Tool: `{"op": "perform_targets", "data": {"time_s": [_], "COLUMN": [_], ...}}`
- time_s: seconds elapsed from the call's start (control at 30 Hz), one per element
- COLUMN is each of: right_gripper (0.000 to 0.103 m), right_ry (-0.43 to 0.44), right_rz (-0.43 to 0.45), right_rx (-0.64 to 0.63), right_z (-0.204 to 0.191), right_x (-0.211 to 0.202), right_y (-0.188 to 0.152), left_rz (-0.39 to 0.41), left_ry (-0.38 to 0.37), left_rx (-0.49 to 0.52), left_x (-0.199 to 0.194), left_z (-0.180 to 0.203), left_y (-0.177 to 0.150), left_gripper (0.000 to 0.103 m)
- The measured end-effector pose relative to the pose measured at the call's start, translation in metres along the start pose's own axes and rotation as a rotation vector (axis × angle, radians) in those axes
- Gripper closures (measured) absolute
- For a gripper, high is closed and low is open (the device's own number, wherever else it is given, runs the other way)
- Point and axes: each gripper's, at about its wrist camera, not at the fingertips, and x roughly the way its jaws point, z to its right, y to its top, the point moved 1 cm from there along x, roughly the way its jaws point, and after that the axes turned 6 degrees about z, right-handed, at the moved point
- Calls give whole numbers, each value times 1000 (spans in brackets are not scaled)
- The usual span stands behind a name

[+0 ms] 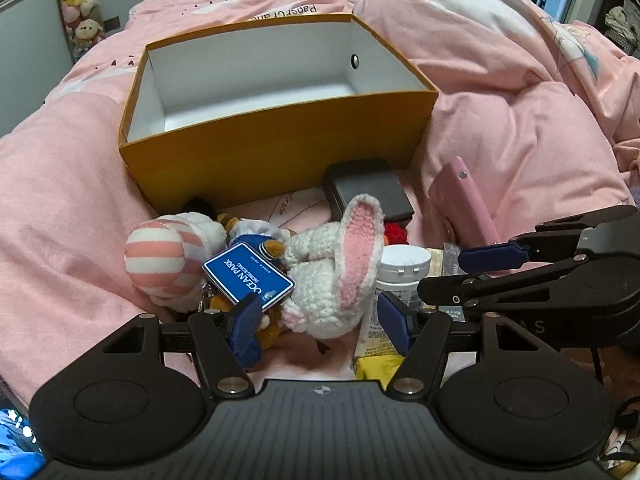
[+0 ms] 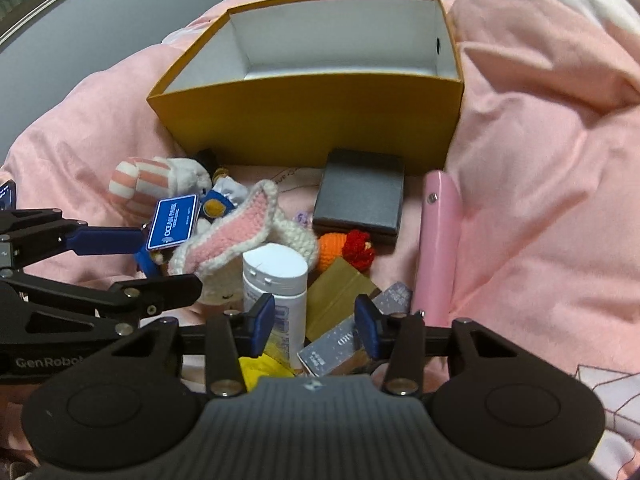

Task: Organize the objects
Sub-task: 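Grasp the crocheted bunny with the left tool while the right tool grasps the white bottle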

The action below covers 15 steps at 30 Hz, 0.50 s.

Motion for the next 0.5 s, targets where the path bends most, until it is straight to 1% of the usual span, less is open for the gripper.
{"op": "perform_targets", "data": {"time_s": [0.1, 0.2, 0.33, 0.43, 0.5], "right_gripper": [55, 55, 55, 55, 55], "right_ry": [-4, -4, -16, -54, -88], "right_rz": [-5, 9, 38, 79, 109], "right_rx": [-5, -15, -41, -44, -40], "right_z": [0, -1, -1, 3, 8], "right_x": [1, -1, -7, -13, -18], "right_y": [0, 3, 8, 12, 15], "left_rz": [-2, 1, 30, 44, 52], "left_ry": [-4, 1, 11, 11, 8], "left_rx": [6, 5, 0, 16, 67], "left_x": [-1, -2, -8, -9, -7], "left_z": [0, 0, -1, -2, 2], "left_y": [-3, -4, -4, -2, 0], "left_gripper": [28, 28, 28, 28, 28]}}
